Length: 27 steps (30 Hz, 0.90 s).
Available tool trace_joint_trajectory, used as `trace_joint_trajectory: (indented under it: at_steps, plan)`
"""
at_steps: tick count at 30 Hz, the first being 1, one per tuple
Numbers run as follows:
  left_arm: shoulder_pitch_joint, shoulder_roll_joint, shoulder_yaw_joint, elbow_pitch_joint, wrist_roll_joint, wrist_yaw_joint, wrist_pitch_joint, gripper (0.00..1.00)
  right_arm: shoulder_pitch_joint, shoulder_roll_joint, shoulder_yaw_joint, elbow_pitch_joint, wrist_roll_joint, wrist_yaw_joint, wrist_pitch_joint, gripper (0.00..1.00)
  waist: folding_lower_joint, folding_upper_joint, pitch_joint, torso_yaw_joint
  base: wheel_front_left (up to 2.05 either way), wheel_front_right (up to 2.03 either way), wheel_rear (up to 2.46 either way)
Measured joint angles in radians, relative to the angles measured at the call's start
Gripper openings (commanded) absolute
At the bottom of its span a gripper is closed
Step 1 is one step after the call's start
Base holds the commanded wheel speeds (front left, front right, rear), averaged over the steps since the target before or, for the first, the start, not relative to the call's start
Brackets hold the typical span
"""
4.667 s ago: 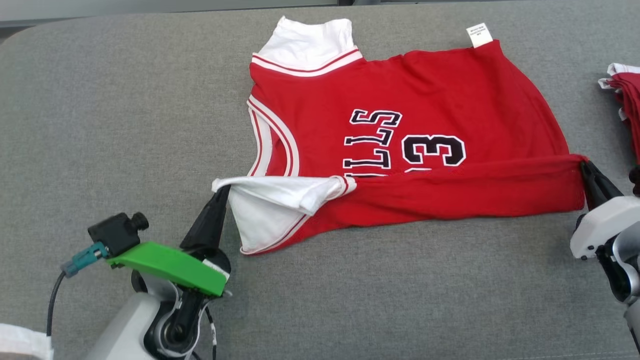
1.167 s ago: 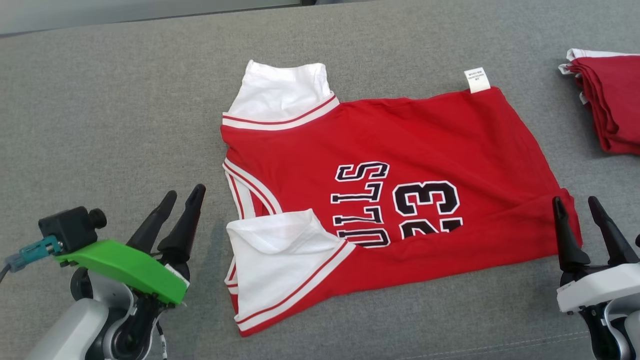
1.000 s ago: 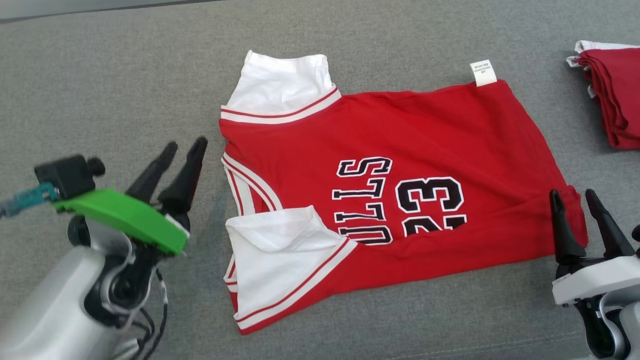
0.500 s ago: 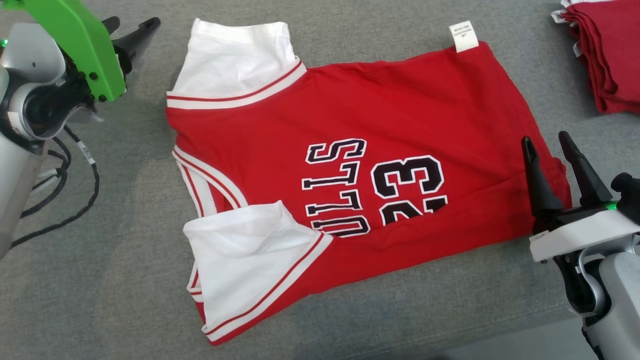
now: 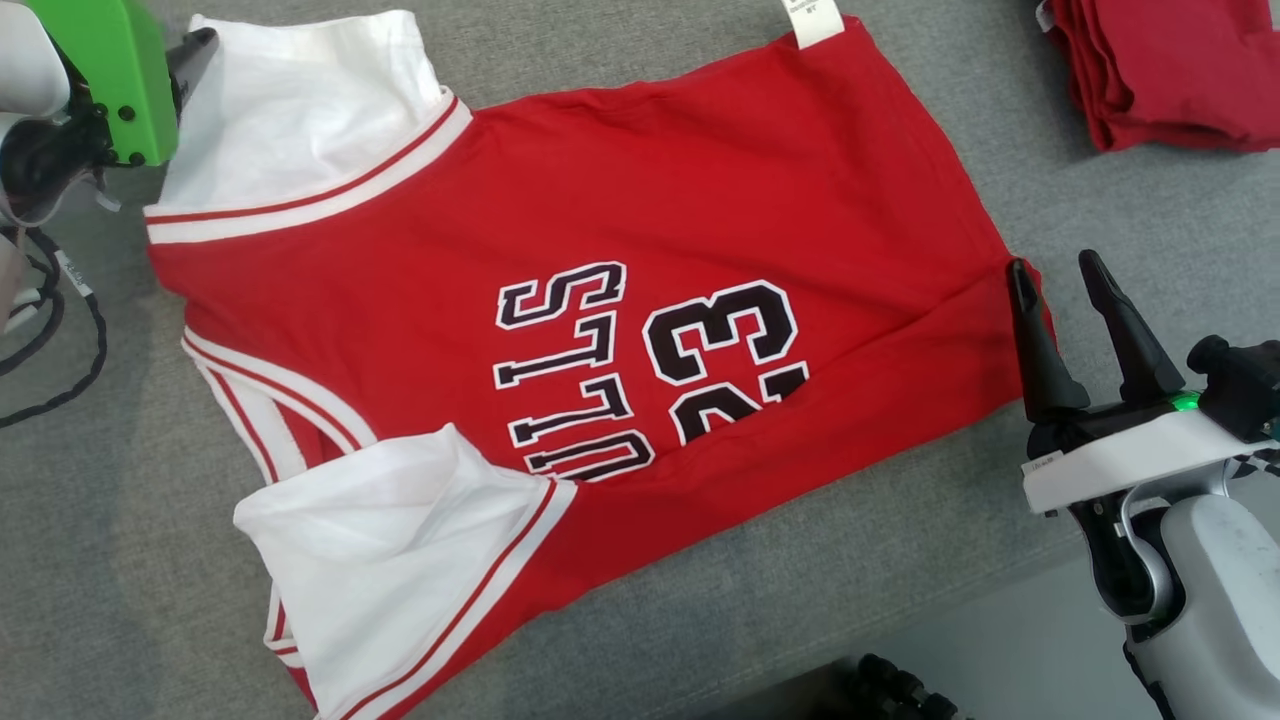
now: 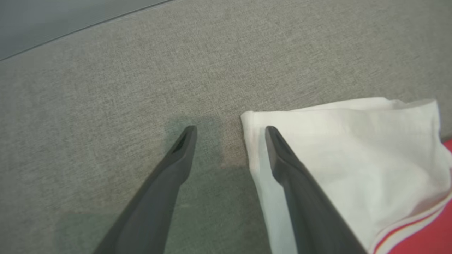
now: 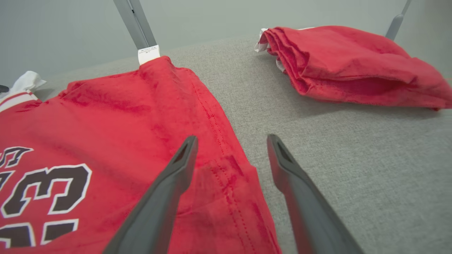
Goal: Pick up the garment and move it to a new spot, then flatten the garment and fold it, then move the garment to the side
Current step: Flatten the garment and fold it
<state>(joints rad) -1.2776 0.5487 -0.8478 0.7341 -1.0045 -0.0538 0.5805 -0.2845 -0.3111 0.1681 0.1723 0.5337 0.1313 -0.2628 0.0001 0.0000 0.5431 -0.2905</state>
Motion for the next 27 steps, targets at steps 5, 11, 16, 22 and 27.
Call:
trace_joint_trajectory:
  at_steps: [5,11,16,22,27]
  plan:
    - [-0.016,-0.003,-0.017,0.052,0.009,-0.018,0.004,0.85,-0.001,0.009,-0.004,0.001,-0.001,0.0,0.0,1.0,0.0,0.0,0.017,-0.037,0.0,0.0,0.0]
    - [-0.035,-0.004,-0.041,0.081,0.024,-0.04,0.009,0.0,-0.007,0.006,-0.006,0.004,-0.009,0.0,0.0,1.0,0.0,0.0,0.017,-0.051,0.0,0.0,0.0]
    - [-0.049,-0.011,-0.042,0.085,0.031,-0.052,-0.06,0.0,-0.065,-0.025,0.032,0.025,-0.002,0.0,0.0,1.0,0.0,0.0,0.008,-0.044,0.0,0.0,0.0]
    - [-0.09,-0.035,-0.043,0.087,0.059,-0.066,-0.161,0.0,-0.278,-0.068,0.133,0.123,0.094,0.0,0.127,1.0,-0.0001,0.0,0.003,-0.019,0.0,0.0,0.0]
    - [-0.115,-0.053,-0.06,0.086,0.067,-0.071,-0.179,0.0,-0.478,-0.086,0.186,0.239,0.11,0.0,0.282,1.0,-0.0001,0.0,0.013,0.003,0.0,0.0,0.0]
